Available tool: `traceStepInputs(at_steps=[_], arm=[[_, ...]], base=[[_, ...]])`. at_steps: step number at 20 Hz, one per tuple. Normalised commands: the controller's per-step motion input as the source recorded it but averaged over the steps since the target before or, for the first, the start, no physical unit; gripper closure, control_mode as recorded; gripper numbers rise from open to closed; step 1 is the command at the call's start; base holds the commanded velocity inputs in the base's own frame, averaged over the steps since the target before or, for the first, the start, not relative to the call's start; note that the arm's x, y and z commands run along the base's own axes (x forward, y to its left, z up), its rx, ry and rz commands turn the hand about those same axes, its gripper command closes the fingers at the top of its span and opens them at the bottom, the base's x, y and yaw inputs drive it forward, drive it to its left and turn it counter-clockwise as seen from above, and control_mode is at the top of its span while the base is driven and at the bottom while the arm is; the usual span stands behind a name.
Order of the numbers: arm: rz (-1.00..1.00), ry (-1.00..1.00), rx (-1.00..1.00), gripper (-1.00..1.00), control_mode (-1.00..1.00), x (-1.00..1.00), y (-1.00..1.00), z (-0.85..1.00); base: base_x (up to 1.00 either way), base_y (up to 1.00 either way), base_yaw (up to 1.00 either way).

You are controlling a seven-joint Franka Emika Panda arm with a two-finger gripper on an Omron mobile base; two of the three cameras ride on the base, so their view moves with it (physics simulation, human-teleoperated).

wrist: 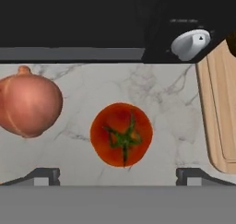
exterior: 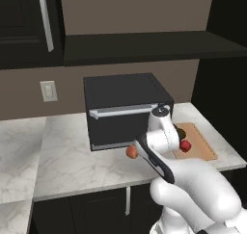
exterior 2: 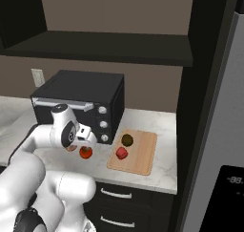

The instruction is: Place the avocado, onion, tomato, and bell pepper on the cutting board.

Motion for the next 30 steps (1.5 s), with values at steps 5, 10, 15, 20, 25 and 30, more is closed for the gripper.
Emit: traceStepInputs(at_steps=[5,10,15,20,25,30], arm=[[0.00,0.00,0.00,-1.00,-1.00,0.07,-0.07,-0.39],[-0.01,0.00,0.00,-1.00,-1.00,-0.14,-0.12,-0.35],[-0.01,0.00,0.00,-1.00,-1.00,0.00,-0.02,-0.35],[0.00,-0.02,0.00,-1.00,-1.00,0.00,0.00,-0.39],[0.00,-0.03,0.00,-1.00,-1.00,0.00,-0.05,-0.34],[0.00,-0.04,0.06,-1.00,-1.00,-0.04,-0.10,-0.22]], base=[[0.00,0.00,0.00],[0.00,0.00,0.00],[0.00,0.00,0.00],[0.00,0.00,0.00],[0.00,0.00,0.00],[0.00,0.00,0.00]])
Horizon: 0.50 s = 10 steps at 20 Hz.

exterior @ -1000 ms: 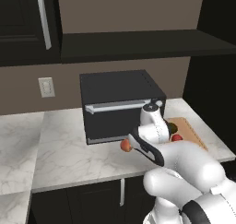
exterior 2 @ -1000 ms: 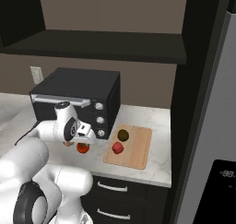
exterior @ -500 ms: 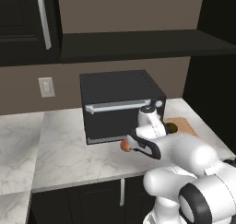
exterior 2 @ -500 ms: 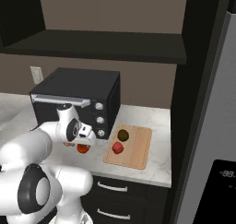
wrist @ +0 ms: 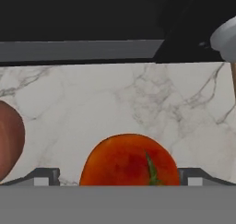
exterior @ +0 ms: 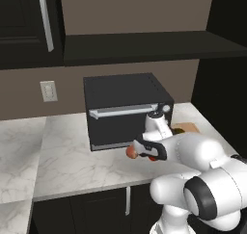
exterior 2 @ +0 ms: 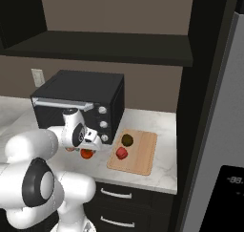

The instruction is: Place the avocado, onion, tomato, and bell pepper on the cutting board.

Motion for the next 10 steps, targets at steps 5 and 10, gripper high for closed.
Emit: traceStepInputs(at_steps=[5,10], arm=[[-0.01,-0.03,0.07,-1.00,-1.00,-0.09,-0.13,-0.24],[-0.02,-0.05,0.05,-1.00,-1.00,-0.29,-0.04,-0.32]], base=[[0.00,0.00,0.00],[0.00,0.00,0.00]])
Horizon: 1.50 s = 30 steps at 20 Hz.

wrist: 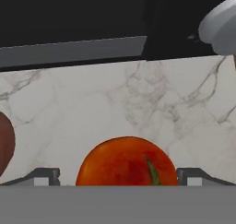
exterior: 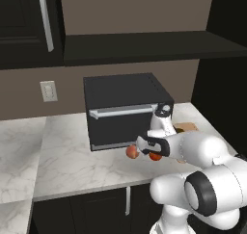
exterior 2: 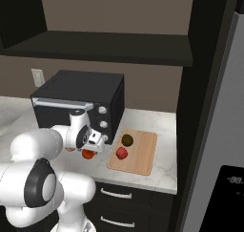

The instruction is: Place the avocado, onion, tomato, and bell pepper on the cutting board.

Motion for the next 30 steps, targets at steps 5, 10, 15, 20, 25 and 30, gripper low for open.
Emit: traceStepInputs(at_steps=[5,10,15,20,25,30], arm=[[-0.02,0.00,0.00,1.00,-1.00,-0.27,0.04,-0.34],[0.00,0.00,0.00,1.00,-1.00,-0.16,0.01,-0.11],[-0.06,-0.02,-0.01,1.00,-1.00,-0.24,0.00,0.19],[-0.06,0.00,-0.02,1.00,-1.00,-0.25,-0.09,0.39],[-0.03,-0.02,-0.02,1.00,-1.00,-0.14,-0.30,0.40],[0.00,-0.01,-0.01,1.00,-1.00,-0.10,-0.42,0.40]], base=[[0.00,0.00,0.00],[0.00,0.00,0.00],[0.00,0.00,0.00],[0.00,0.00,0.00],[0.00,0.00,0.00],[0.00,0.00,0.00]])
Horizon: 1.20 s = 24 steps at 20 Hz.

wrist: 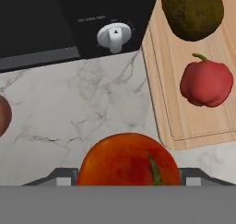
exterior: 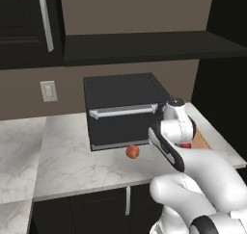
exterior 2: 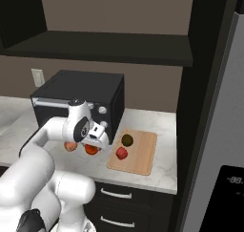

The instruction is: Place the avocado, onion, tomato, and bell pepper on the cutting board.

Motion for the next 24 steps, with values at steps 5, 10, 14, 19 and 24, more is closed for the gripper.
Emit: traceStepInputs(at_steps=[5,10,14,19,24], arm=[[0.00,0.00,-0.02,1.00,-1.00,0.00,-0.39,0.33],[0.00,0.00,0.00,1.00,-1.00,0.00,-0.44,0.21],[-0.02,0.00,0.00,1.00,-1.00,0.13,-0.45,0.10],[-0.03,0.00,-0.01,1.00,-1.00,0.18,-0.48,0.04],[-0.03,0.00,-0.01,1.00,-1.00,0.21,-0.54,0.03]], base=[[0.00,0.00,0.00],[0.00,0.00,0.00],[0.00,0.00,0.00],[0.00,0.00,0.00],[0.00,0.00,0.00]])
